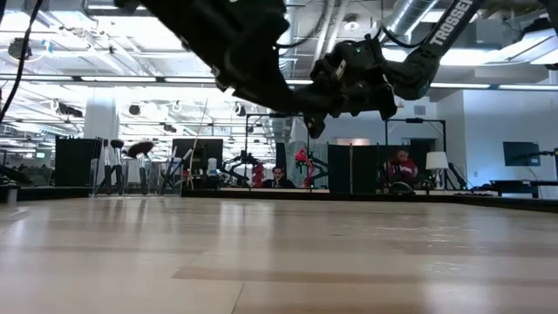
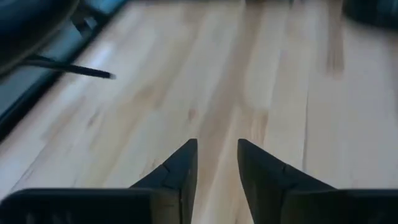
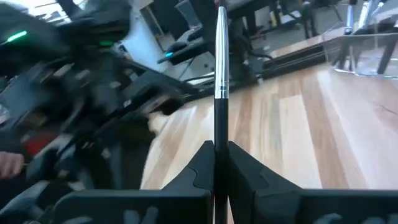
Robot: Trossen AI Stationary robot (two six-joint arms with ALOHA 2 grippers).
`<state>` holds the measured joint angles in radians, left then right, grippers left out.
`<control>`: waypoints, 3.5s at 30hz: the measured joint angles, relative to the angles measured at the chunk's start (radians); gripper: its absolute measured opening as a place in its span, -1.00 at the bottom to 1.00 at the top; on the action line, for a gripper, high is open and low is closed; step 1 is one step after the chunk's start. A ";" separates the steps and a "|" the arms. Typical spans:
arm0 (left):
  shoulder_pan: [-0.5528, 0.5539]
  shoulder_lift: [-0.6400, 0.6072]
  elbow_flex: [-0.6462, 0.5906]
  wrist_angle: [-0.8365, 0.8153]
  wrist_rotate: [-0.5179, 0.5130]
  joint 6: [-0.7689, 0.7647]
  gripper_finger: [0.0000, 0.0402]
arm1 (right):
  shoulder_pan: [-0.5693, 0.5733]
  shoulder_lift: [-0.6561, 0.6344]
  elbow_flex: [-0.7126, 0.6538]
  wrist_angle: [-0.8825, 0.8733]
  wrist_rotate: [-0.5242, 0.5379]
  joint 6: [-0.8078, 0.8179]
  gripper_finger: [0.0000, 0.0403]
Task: Put items in baskets/containers
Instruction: Put the eyeshadow brush into the transparent bin
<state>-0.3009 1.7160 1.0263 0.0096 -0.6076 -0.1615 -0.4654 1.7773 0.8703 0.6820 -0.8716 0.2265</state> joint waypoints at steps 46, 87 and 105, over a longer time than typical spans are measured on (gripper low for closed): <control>0.258 -0.051 -0.421 1.331 0.299 0.202 -0.60 | 0.195 -0.211 -0.036 -0.106 0.322 -0.348 -0.94; 0.317 -0.315 -0.422 0.885 -0.105 0.320 -0.91 | 0.161 -0.210 -0.036 -0.570 0.461 -0.340 0.31; 0.736 -0.435 -0.543 0.667 -0.204 0.229 -0.90 | 0.197 -0.210 -0.036 -0.522 0.461 -0.340 0.31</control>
<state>0.4348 1.2812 0.4834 0.6766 -0.8112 0.0671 -0.2687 1.5670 0.8345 0.1601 -0.4103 -0.1131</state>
